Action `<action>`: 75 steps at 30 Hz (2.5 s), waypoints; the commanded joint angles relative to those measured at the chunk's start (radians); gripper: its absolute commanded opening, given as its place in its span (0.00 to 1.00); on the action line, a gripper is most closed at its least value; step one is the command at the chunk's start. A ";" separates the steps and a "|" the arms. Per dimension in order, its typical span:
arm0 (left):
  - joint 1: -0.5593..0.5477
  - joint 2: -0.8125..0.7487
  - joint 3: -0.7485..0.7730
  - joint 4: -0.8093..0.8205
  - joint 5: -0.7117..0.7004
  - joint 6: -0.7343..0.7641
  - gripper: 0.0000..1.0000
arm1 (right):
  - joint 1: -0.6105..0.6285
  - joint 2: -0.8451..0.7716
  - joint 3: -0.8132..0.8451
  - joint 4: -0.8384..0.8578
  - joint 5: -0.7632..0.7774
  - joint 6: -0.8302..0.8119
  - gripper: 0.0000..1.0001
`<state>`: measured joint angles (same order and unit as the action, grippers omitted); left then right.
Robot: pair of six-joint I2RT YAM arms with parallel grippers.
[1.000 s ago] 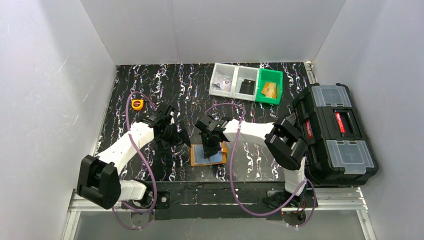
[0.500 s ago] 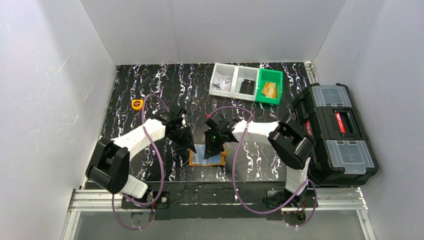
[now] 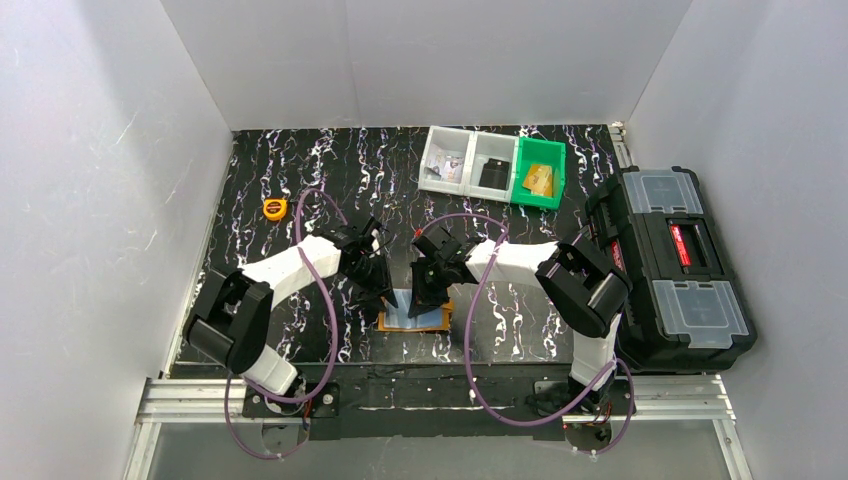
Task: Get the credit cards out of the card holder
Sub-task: Remove the credit card from the card holder.
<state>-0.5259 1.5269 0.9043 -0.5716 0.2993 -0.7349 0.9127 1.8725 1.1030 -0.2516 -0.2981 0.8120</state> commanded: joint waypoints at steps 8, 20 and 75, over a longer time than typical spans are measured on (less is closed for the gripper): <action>-0.012 0.040 -0.011 0.021 0.009 0.019 0.31 | 0.006 0.058 -0.017 -0.051 0.024 -0.009 0.06; -0.034 0.077 -0.035 0.065 0.016 0.022 0.31 | 0.003 0.072 -0.005 -0.060 0.020 -0.013 0.05; -0.148 0.095 0.160 -0.002 -0.023 -0.065 0.13 | -0.081 -0.154 -0.072 -0.214 0.185 -0.076 0.26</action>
<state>-0.6548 1.5940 1.0077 -0.5552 0.2710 -0.7959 0.8425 1.7233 1.0523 -0.5098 -0.1013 0.7330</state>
